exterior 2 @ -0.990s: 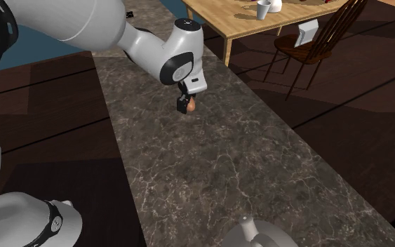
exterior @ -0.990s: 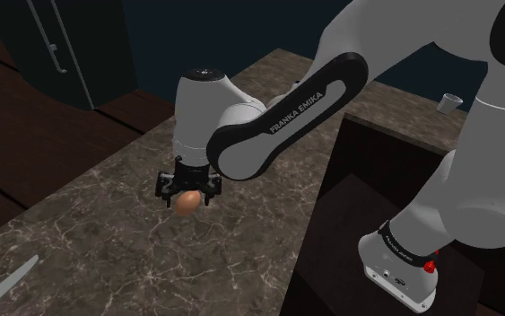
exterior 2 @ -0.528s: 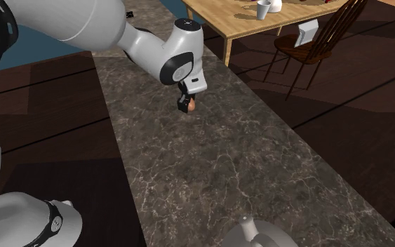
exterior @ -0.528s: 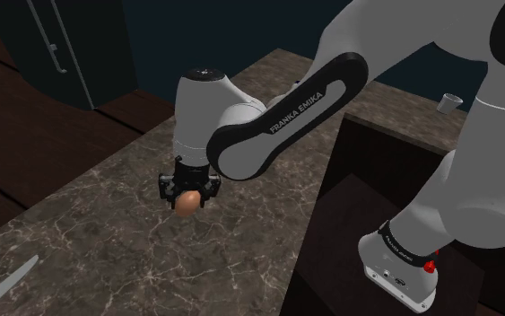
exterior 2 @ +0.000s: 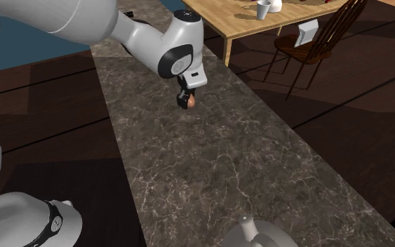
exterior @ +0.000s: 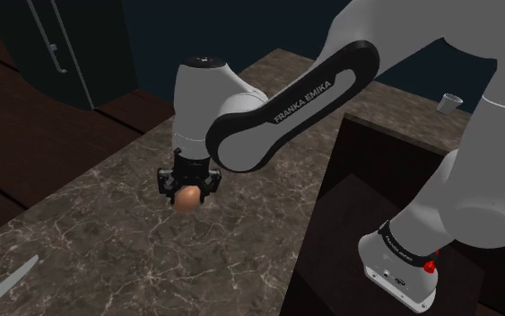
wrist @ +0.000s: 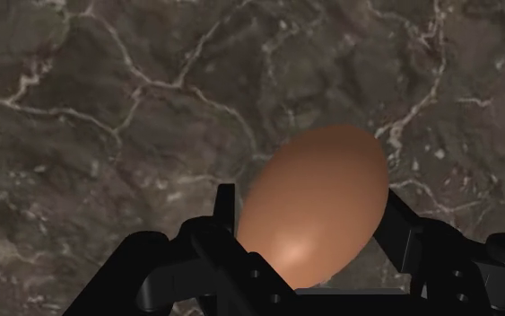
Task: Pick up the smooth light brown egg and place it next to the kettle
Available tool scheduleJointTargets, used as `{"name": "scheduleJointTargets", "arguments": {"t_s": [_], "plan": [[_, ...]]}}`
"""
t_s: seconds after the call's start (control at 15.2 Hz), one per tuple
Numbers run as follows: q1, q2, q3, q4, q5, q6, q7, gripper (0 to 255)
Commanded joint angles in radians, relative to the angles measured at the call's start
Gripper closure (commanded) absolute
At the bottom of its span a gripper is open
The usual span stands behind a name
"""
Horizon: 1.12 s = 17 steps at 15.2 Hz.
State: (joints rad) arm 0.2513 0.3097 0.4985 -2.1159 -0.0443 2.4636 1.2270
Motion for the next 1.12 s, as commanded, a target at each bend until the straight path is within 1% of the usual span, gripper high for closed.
{"name": "scheduleJointTargets", "arguments": {"t_s": [0.0, 1.06], "plan": [[-0.007, -0.021, 0.007, 0.005, 0.013, -0.024, -0.008, 255], [-0.036, -0.156, 0.035, 0.078, 0.094, -0.217, -0.047, 255]]}}
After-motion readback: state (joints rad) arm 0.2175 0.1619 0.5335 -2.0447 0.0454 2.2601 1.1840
